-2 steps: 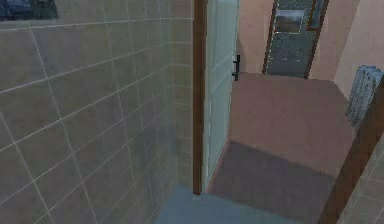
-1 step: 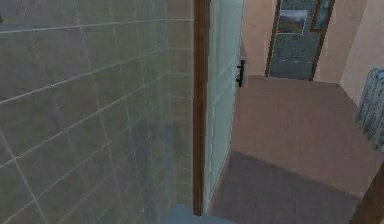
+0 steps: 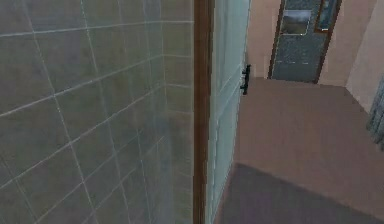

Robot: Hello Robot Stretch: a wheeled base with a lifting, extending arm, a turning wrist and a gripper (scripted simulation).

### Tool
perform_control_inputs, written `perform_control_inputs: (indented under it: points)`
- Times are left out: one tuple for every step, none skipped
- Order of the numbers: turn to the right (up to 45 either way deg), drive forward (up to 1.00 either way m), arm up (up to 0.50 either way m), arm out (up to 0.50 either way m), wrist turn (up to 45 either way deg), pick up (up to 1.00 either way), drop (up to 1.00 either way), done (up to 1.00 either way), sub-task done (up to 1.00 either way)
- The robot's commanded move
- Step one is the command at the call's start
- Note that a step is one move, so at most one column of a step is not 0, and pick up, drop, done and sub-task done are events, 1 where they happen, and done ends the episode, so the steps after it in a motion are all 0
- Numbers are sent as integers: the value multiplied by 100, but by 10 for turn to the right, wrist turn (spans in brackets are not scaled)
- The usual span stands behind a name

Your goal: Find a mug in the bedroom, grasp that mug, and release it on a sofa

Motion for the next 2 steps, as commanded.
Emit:
perform_control_inputs:
  points:
    - [330, 0, 0, 0, 0, 0, 0, 0, 0]
    - [0, 60, 0, 0, 0, 0, 0, 0, 0]
